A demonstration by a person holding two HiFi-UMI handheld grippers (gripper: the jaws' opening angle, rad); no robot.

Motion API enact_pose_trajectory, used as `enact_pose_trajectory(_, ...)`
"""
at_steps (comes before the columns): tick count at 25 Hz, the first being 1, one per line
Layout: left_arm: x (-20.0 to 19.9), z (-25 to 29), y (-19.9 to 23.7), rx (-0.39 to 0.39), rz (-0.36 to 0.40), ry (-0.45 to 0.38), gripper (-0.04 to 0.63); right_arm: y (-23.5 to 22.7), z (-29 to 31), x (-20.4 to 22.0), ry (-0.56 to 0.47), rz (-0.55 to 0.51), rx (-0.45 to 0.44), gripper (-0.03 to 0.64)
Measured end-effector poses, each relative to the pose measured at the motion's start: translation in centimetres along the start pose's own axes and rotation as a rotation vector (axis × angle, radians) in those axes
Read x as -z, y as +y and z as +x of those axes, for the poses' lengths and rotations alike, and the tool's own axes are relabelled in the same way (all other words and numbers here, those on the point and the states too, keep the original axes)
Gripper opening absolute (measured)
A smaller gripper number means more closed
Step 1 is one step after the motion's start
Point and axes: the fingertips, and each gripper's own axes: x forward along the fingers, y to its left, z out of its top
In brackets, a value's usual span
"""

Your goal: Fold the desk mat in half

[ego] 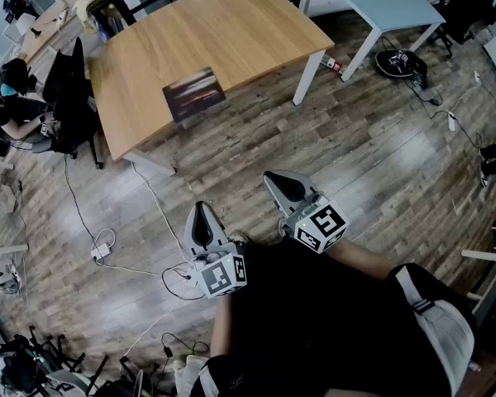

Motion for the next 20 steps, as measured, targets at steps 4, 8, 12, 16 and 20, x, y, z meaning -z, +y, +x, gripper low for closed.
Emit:
enact_pose_trajectory(4, 0.2, -0.1, 0.1, 0.006, -0.029, 0.001, 0.032, 0.2, 0.1, -0.2, 0.001, -0.012, -0.004, 0.029)
enact_pose_trajectory(8, 0.1, -0.1, 0.3, 0.012, -0.027, -0.003, 0.032, 0.4, 0.2, -0.2, -0.001, -0.013, -0.002, 0.029)
enact_pose_trajectory(12, -0.3, -0.2, 0.4, 0.014, -0.025, -0.006, 0.032, 0.5, 0.1, -0.6, -0.024, 0.009, 0.008, 0.029)
enact_pose_trajectory(16, -0.4, -0.3, 0.9, 0.017, -0.032, -0.008, 0.032, 0.7, 0.3, -0.5, -0.03, 0.006, 0.027, 0.029)
enact_pose_trajectory(20, -0.3, -0.5, 1.9, 0.027, -0.03, -0.003, 0.032, 1.3, 0.7, -0.3, -0.029, -0.002, 0.049, 0.029)
